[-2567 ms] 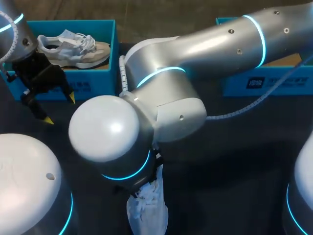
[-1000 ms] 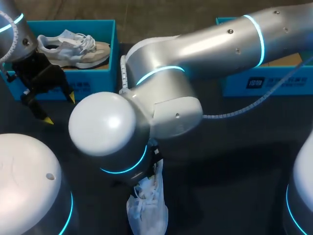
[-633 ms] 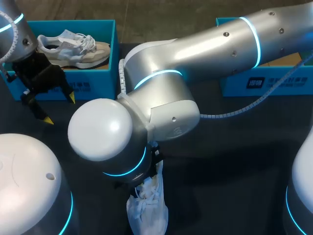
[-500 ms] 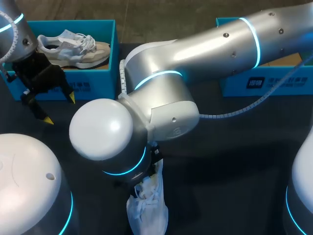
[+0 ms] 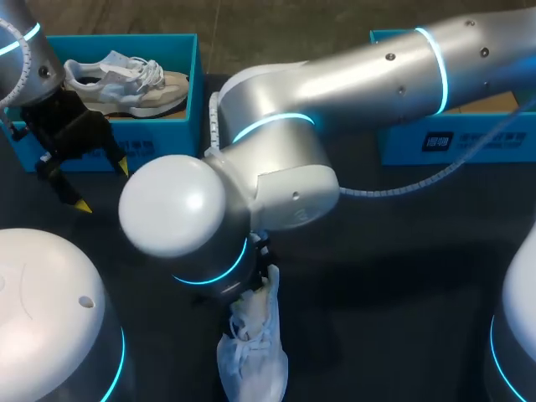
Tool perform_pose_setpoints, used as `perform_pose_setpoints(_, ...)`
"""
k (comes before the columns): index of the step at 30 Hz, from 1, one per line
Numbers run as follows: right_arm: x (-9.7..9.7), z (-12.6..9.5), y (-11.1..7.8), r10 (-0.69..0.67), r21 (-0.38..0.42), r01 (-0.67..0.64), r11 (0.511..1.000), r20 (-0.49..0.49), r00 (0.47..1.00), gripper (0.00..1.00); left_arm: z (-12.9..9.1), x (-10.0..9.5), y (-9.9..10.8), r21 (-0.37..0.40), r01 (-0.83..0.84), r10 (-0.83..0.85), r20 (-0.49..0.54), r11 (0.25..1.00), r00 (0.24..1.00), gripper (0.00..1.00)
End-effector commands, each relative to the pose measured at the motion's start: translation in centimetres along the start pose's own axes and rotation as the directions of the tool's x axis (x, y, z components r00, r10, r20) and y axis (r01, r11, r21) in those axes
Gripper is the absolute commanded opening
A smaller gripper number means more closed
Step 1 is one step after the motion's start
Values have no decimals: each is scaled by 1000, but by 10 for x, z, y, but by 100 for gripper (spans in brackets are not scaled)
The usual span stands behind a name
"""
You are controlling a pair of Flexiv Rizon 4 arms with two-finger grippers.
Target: Take the shoe out of the shoebox, open the shoe tongue, remove and reinsert the insole, then place the shoe into the shoebox
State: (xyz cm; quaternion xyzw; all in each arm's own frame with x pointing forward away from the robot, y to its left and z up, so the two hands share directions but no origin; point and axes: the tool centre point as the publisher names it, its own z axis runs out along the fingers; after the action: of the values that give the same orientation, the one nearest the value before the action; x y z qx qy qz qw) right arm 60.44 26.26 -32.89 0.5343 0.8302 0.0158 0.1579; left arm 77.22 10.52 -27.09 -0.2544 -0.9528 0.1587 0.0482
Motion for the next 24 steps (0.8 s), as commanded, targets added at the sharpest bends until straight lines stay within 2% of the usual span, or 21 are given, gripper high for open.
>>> perform_pose_setpoints(1,4,-18,-8,912,-34,-911,411,20,411,25,0,1,0,-2,0,0,0,1000,1000,100)
perform_pose_setpoints(16,-3,24,11,899,20,-898,439,-13,439,25,0,1,0,-2,0,0,0,1000,1000,100)
perform_pose_setpoints(20,-4,26,10,898,29,-898,439,-14,439,25,0,1,0,-2,0,0,0,1000,1000,100)
perform_pose_setpoints(24,-9,12,6,890,5,-890,456,-24,456,26,0,1,0,-2,0,0,0,1000,1000,100)
